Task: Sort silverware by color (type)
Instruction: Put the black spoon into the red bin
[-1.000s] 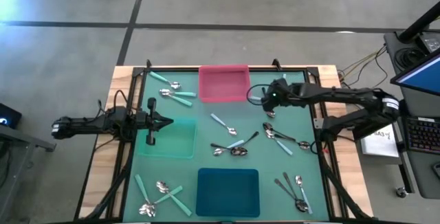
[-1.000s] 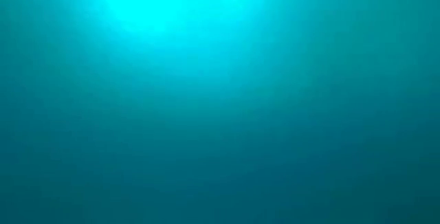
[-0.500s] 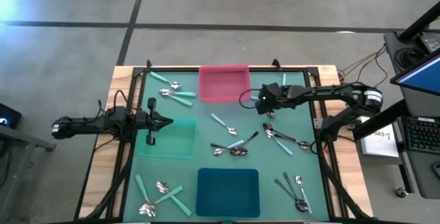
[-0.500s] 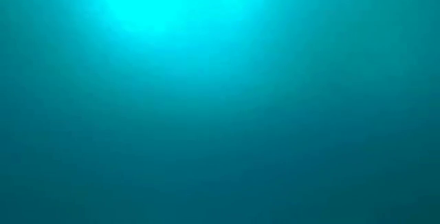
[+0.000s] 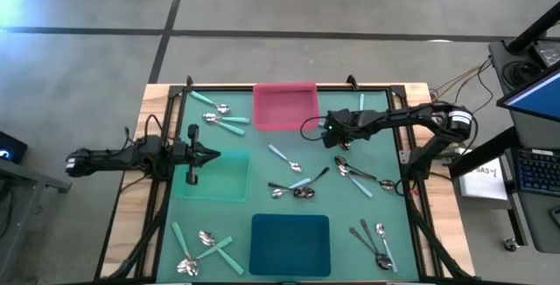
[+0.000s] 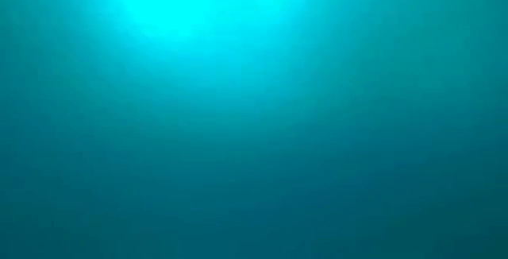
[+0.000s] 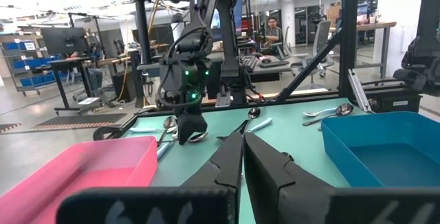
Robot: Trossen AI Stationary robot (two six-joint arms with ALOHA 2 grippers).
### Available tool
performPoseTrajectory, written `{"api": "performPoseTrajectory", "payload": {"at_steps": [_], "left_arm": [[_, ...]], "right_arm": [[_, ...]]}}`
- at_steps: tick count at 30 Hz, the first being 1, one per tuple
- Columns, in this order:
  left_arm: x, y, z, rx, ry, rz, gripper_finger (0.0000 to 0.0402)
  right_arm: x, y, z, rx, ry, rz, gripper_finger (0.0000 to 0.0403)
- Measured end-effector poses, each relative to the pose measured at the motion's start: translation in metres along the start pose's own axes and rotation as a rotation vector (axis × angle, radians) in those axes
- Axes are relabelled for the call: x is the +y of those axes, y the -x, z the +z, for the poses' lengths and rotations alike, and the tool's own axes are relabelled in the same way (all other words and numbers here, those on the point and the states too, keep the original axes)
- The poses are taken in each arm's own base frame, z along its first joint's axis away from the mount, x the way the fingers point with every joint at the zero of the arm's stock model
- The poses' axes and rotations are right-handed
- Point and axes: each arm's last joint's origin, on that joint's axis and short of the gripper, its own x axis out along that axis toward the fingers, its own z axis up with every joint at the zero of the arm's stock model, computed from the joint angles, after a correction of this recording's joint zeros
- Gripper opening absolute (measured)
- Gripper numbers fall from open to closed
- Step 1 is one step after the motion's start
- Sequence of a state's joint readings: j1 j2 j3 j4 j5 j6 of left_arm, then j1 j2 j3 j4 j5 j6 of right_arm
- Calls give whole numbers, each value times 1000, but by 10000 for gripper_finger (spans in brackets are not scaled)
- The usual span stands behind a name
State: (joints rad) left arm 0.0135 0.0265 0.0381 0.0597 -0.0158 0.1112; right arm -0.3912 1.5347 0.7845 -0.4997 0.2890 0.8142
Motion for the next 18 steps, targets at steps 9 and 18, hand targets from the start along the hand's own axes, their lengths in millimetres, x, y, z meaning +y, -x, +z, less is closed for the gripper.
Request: {"api": "performPoseTrajectory", "payload": {"at_steps": [9, 18], "left_arm": [[0, 0, 0, 0, 0, 0, 0], [0, 0, 0, 0, 0, 0, 0]], "right_arm": [[3, -5, 0, 3, 13, 3, 24], [-1, 16, 4, -12, 4, 79, 11]]}}
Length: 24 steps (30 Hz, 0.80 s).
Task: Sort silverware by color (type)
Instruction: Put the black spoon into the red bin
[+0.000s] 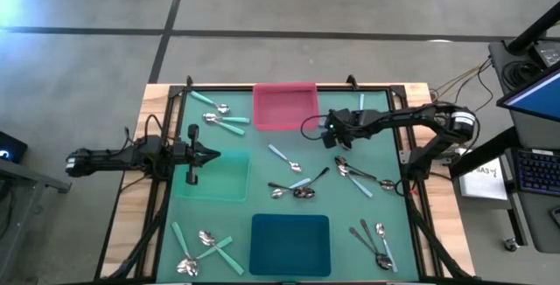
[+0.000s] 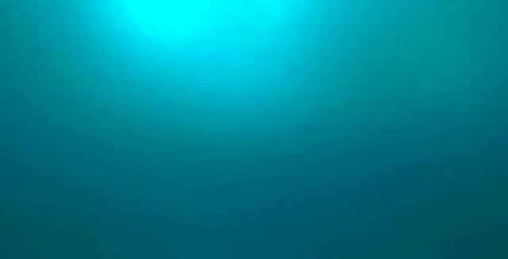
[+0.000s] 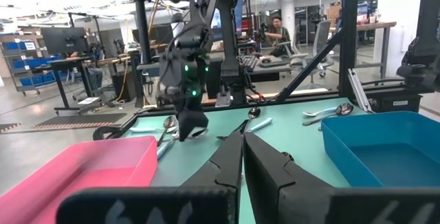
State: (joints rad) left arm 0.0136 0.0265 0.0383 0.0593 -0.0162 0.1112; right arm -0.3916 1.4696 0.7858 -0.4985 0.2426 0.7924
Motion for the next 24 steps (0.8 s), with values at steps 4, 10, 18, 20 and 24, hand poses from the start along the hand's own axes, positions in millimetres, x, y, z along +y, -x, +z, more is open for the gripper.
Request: {"api": "performPoseTrajectory", "payload": {"at_steps": [4, 10, 18, 20, 24], "left_arm": [[0, 0, 0, 0, 0, 0, 0], [0, 0, 0, 0, 0, 0, 0], [0, 0, 0, 0, 0, 0, 0], [0, 0, 0, 0, 0, 0, 0], [0, 0, 0, 0, 0, 0, 0]], "right_arm": [[5, 27, 13, -92, -1, 92, 10], [22, 72, 41, -361, 84, 293, 9], [52, 87, 75, -637, 469, 314, 9], [61, 83, 82, -661, 585, 277, 9], [80, 69, 97, -675, 771, 208, 9]]}}
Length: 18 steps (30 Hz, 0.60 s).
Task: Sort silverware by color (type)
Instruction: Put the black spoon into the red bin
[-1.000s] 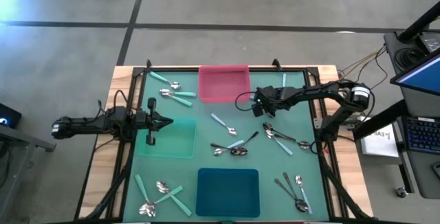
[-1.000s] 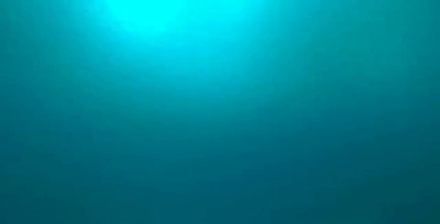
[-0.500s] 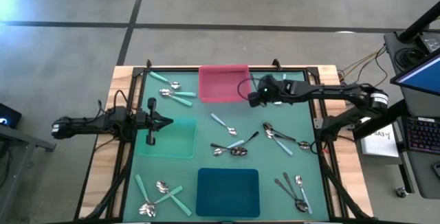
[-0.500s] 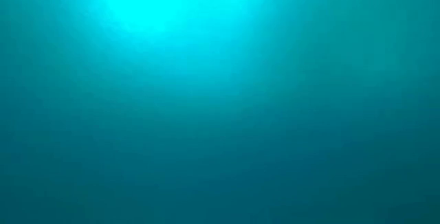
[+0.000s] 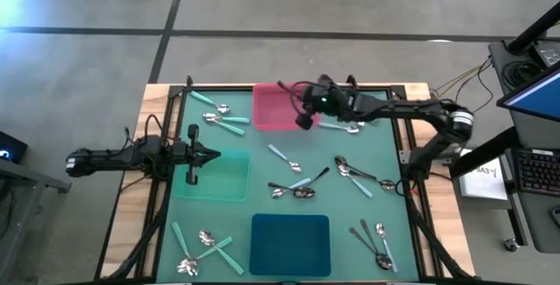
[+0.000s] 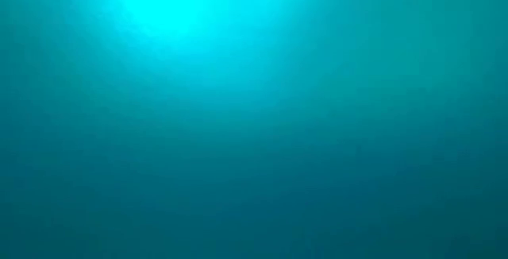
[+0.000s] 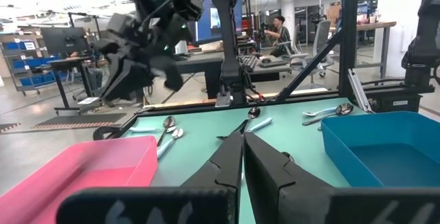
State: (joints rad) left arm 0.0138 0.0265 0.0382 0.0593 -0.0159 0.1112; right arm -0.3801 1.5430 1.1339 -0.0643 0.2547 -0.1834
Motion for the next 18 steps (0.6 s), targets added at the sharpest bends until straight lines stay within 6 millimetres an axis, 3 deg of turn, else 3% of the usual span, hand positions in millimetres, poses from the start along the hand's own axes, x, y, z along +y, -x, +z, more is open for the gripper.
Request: {"api": "performPoseTrajectory", "payload": {"at_steps": [10, 18], "left_arm": [[0, 0, 0, 0, 0, 0, 0], [0, 0, 0, 0, 0, 0, 0]], "right_arm": [[14, -55, 4, 139, 183, 35, 10], [11, -62, -1, 257, 100, 36, 46]]}}
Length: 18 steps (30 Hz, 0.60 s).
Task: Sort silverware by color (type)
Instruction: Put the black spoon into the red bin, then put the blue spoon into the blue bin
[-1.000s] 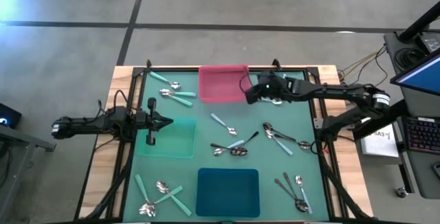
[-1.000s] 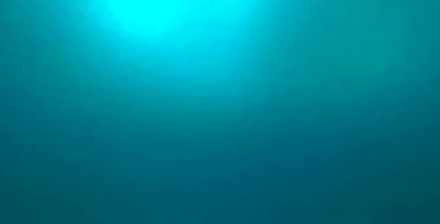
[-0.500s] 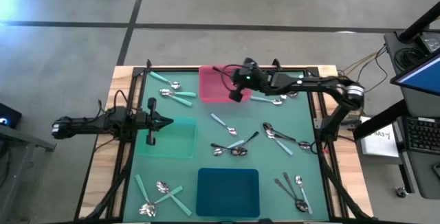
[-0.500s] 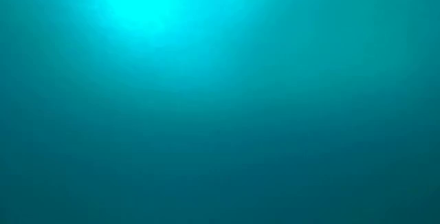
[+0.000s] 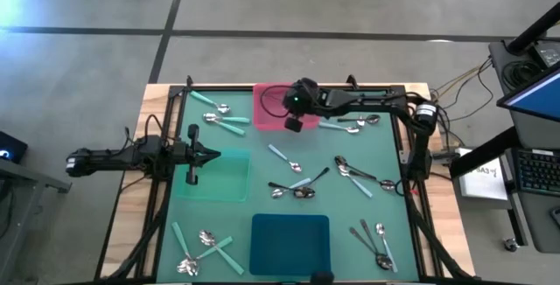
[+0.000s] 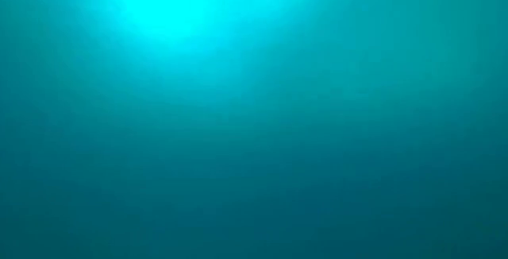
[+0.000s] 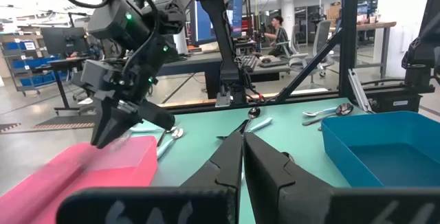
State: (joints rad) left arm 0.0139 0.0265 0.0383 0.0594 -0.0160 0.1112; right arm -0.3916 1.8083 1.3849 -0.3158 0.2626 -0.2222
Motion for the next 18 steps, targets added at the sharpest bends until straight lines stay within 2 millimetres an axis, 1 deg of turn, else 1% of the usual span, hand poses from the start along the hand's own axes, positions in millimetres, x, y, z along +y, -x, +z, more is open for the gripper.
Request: {"api": "performPoseTrajectory", "payload": {"at_steps": [5, 9, 13, 18], "left_arm": [[0, 0, 0, 0, 0, 0, 0], [0, 0, 0, 0, 0, 0, 0], [0, 0, 0, 0, 0, 0, 0], [0, 0, 0, 0, 0, 0, 0]], "right_arm": [[-2, 7, -1, 16, -33, 4, 50], [0, 24, -5, 87, -80, 25, 51], [8, 53, -12, 199, -163, 52, 52], [29, 97, -21, 280, -240, 80, 52]]}}
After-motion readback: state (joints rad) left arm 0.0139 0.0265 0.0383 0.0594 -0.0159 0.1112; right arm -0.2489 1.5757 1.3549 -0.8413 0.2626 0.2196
